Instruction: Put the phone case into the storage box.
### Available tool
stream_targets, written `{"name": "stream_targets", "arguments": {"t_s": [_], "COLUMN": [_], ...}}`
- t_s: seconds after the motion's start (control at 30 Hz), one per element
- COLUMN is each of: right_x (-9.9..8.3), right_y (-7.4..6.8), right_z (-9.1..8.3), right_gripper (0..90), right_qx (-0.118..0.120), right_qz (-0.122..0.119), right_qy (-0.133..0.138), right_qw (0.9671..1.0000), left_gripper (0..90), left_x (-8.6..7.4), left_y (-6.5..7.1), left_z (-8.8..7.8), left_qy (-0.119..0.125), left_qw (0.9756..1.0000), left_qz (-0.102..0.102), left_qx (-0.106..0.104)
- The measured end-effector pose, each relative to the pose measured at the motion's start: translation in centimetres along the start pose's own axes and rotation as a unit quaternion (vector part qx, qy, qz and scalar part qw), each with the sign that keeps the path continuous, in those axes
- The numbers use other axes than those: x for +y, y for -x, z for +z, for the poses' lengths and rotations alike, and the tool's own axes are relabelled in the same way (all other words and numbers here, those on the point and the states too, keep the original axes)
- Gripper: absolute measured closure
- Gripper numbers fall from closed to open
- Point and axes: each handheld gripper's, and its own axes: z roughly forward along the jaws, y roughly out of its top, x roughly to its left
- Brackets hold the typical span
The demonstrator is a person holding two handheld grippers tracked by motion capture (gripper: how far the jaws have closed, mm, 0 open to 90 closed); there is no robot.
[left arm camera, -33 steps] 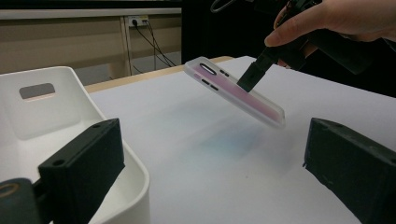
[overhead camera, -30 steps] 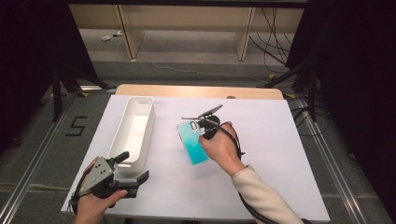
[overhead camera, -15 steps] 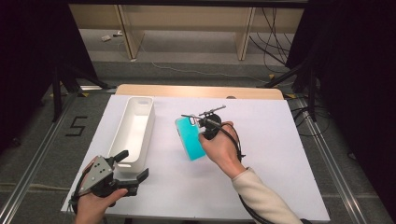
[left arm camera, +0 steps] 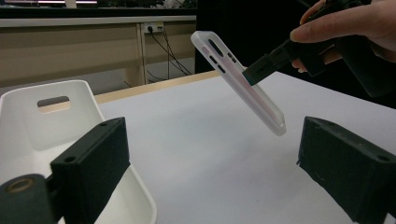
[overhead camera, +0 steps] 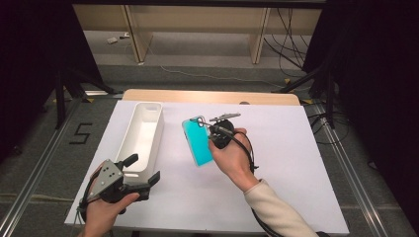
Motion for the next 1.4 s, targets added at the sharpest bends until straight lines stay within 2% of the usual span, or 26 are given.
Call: {"name": "stream_targets", "arguments": {"t_s": [0.07, 0.27, 0.63, 0.8, 0.87, 0.97, 1.07, 1.13, 1.33, 1.4], "right_x": [0.0, 0.0, 0.0, -0.1, -0.2, -0.1, -0.1, -0.1, -0.1, -0.1], "right_y": [-0.2, -0.7, -1.1, -1.1, -1.2, -1.2, -1.5, -1.4, -1.5, -1.6], "right_z": [-0.1, -0.4, -0.8, -0.9, -0.9, -0.9, -1.0, -1.1, -1.3, -1.2], "right_gripper": [89.4, 89.3, 89.3, 89.3, 89.4, 89.3, 89.3, 89.3, 89.3, 89.3], "right_qx": [0.000, 0.007, 0.012, 0.014, 0.013, 0.012, 0.012, 0.013, 0.010, 0.008], "right_qz": [0.004, -0.007, -0.007, -0.013, -0.008, -0.019, -0.006, -0.018, -0.016, -0.021], "right_qy": [0.004, 0.021, 0.038, 0.041, 0.042, 0.052, 0.051, 0.052, 0.056, 0.063], "right_qw": [1.0000, 0.9997, 0.9992, 0.9990, 0.9990, 0.9984, 0.9986, 0.9984, 0.9983, 0.9978], "left_gripper": [9.0, 10.4, 13.4, 14.7, 15.1, 15.6, 16.5, 17.4, 19.4, 20.4], "left_x": [0.3, 1.3, 2.8, 3.4, 3.6, 3.9, 4.1, 4.2, 4.2, 4.2], "left_y": [0.1, 0.7, 1.4, 1.7, 1.9, 2.1, 2.3, 2.5, 2.8, 2.9], "left_z": [0.4, 1.8, 4.4, 5.5, 5.9, 6.3, 6.7, 7.0, 7.6, 7.7], "left_qy": [0.002, 0.008, -0.001, -0.005, -0.010, -0.013, -0.018, -0.019, -0.027, -0.029], "left_qw": [1.0000, 0.9999, 0.9999, 0.9992, 0.9992, 0.9992, 0.9991, 0.9990, 0.9988, 0.9988], "left_qz": [0.001, 0.008, 0.016, 0.039, 0.038, 0.038, 0.038, 0.040, 0.040, 0.039], "left_qx": [-0.006, -0.011, -0.006, 0.000, 0.002, 0.005, 0.002, -0.002, 0.004, 0.004]}}
